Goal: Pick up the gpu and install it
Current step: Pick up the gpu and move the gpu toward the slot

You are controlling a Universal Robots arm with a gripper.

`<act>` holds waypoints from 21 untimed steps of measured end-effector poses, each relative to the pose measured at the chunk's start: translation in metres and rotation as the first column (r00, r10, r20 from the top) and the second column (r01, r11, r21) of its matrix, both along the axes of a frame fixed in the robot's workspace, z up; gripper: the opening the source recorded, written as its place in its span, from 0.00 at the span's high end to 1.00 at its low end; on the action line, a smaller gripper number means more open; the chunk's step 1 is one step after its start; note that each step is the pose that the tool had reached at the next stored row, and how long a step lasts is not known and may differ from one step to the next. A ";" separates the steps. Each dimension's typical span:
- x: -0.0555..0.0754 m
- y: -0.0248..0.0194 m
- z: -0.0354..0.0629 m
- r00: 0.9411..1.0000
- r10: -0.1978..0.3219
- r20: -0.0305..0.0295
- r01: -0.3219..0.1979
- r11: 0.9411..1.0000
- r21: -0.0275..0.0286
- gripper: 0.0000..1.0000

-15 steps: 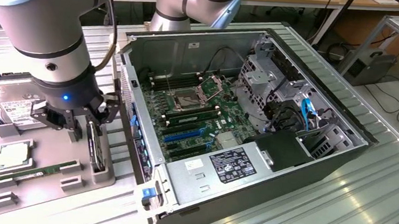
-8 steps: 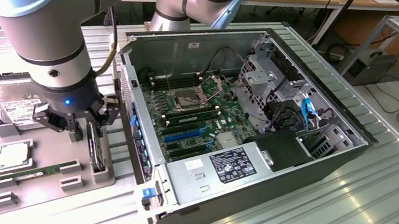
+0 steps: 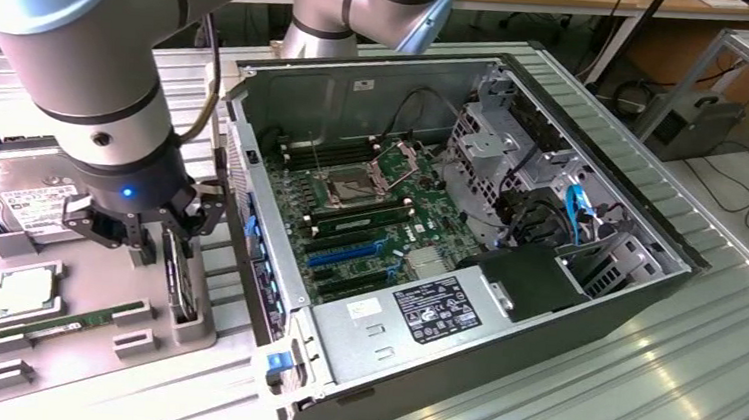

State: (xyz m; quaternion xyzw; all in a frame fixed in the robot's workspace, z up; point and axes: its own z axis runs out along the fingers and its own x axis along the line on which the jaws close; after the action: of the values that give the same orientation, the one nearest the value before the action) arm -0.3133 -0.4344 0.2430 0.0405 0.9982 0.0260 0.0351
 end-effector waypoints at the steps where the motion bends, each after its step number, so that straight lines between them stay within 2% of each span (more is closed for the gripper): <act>1: 0.000 0.0000 -0.0001 1.000 0.000 0.000 0.000 1.000 0.000 0.58; 14: 0.001 -0.0014 -0.0013 1.000 0.000 0.000 0.000 1.000 0.000 0.58; 15: 0.001 -0.0014 -0.0013 1.000 0.000 0.000 0.000 1.000 0.000 0.59; 16: 0.001 -0.0014 -0.0014 1.000 0.000 0.000 0.000 1.000 0.000 0.66; 17: 0.001 -0.0014 -0.0014 1.000 0.000 0.000 0.000 1.000 0.000 0.66; 18: 0.001 -0.0014 -0.0013 1.000 0.000 0.000 0.000 1.000 0.000 0.73; 21: 0.001 -0.0014 -0.0013 1.000 0.000 0.000 0.000 1.000 0.000 0.73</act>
State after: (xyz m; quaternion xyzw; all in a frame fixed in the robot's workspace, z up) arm -0.3127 -0.4357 0.2416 0.0405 0.9982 0.0259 0.0350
